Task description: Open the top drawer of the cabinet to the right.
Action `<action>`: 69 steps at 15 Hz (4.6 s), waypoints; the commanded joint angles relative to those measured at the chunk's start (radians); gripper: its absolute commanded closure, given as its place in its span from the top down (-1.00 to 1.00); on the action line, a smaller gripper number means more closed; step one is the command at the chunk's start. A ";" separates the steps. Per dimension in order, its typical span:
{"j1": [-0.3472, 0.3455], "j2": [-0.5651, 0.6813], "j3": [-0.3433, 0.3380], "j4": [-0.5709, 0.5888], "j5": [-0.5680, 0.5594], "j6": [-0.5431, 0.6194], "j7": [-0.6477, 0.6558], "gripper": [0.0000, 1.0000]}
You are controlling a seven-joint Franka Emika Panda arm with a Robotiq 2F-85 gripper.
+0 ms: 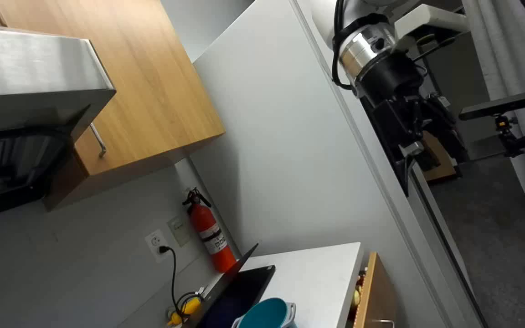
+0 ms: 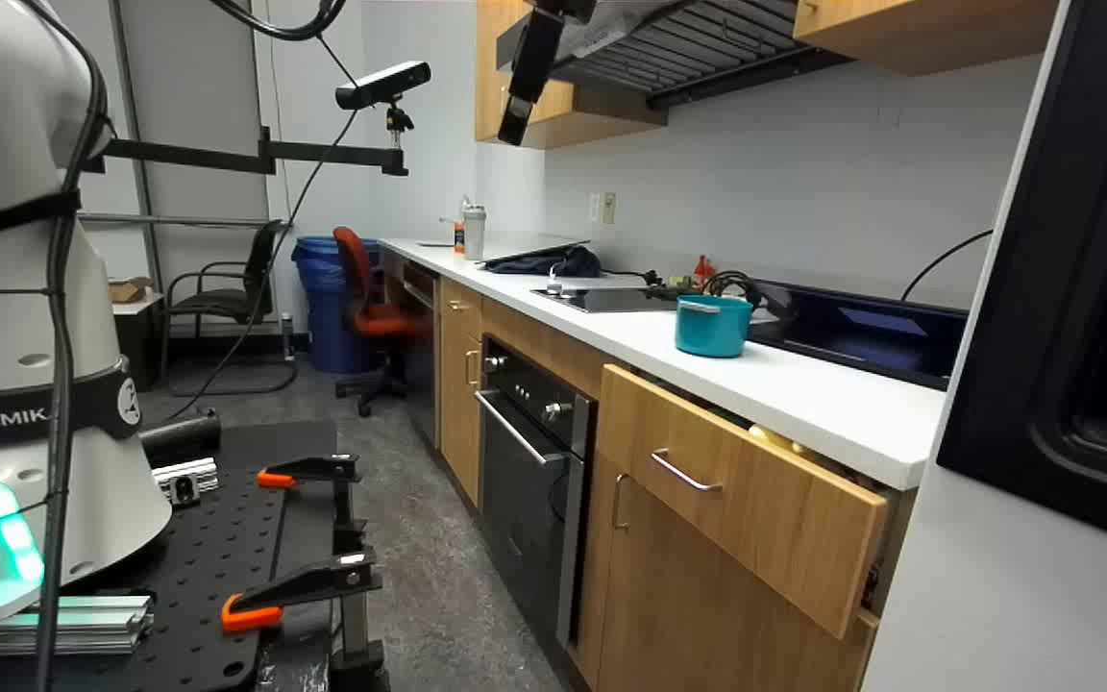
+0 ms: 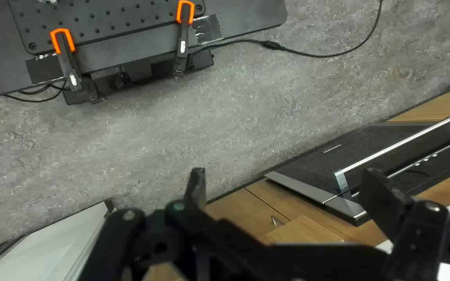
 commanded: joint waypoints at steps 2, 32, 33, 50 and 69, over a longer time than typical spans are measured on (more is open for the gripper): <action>-0.020 0.001 0.017 0.002 0.005 -0.003 -0.006 1.00; -0.024 0.027 0.019 0.018 -0.013 0.013 -0.011 1.00; -0.026 0.036 0.019 0.021 -0.021 0.019 -0.012 1.00; -0.015 0.236 0.056 0.009 -0.222 0.238 -0.016 1.00; -0.003 0.393 0.064 0.003 -0.350 0.416 -0.031 1.00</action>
